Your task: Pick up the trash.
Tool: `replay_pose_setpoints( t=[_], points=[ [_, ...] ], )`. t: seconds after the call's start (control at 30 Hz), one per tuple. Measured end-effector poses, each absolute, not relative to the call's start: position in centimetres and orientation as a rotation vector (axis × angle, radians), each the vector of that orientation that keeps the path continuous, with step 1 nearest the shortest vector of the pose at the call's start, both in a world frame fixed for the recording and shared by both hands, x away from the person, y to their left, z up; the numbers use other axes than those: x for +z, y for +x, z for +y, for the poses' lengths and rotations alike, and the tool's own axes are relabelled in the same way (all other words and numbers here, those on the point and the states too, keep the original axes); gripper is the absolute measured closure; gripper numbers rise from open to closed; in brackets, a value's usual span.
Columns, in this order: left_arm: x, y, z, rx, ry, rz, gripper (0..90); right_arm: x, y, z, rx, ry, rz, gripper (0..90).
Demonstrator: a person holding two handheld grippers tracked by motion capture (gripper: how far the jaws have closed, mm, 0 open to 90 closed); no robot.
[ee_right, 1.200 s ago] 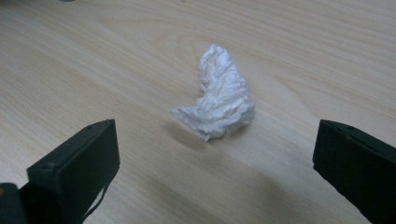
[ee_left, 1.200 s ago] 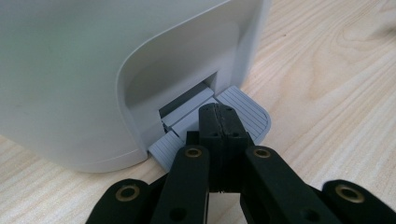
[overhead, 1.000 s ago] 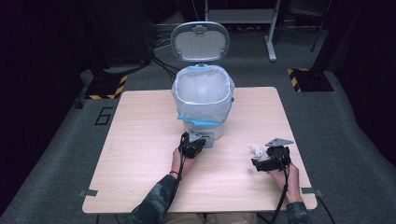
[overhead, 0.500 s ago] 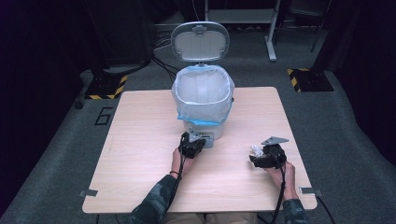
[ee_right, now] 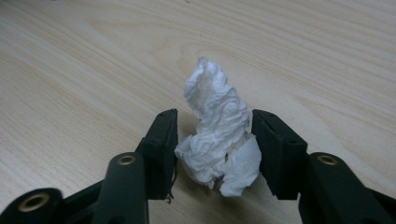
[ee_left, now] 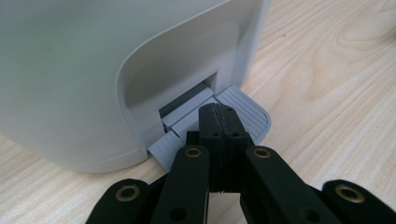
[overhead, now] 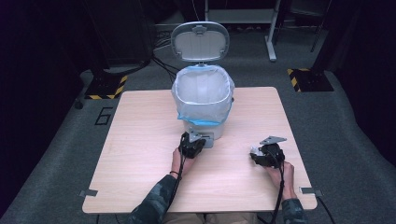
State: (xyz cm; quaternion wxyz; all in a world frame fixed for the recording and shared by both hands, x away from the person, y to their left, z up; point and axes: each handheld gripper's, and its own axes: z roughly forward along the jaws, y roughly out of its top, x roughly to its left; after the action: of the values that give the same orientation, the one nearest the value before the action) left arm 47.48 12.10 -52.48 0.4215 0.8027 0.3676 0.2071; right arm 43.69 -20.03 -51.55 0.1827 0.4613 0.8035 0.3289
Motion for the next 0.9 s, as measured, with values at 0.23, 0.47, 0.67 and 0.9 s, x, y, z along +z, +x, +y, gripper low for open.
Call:
replay_pose_setpoints(
  t=[0.23,0.47,0.67,0.9],
  points=[
    [-52.5,47.5,12.1,0.521,2.011,0.920,89.9,-51.5,43.7,-20.1,0.932,1.299,2.265,67.8],
    [-52.5,47.5,12.1,0.521,2.011,0.920,90.0,-51.4,43.6,-20.2,0.947,1.306,2.251,74.2],
    [-52.5,47.5,12.1,0.522,2.011,0.921,89.9,-50.9,43.4,-20.6,0.989,1.311,2.252,74.7],
    [-52.5,47.5,12.1,0.518,2.010,0.921,89.9,-50.3,43.3,-20.9,1.013,1.329,2.257,74.8]
  ],
)
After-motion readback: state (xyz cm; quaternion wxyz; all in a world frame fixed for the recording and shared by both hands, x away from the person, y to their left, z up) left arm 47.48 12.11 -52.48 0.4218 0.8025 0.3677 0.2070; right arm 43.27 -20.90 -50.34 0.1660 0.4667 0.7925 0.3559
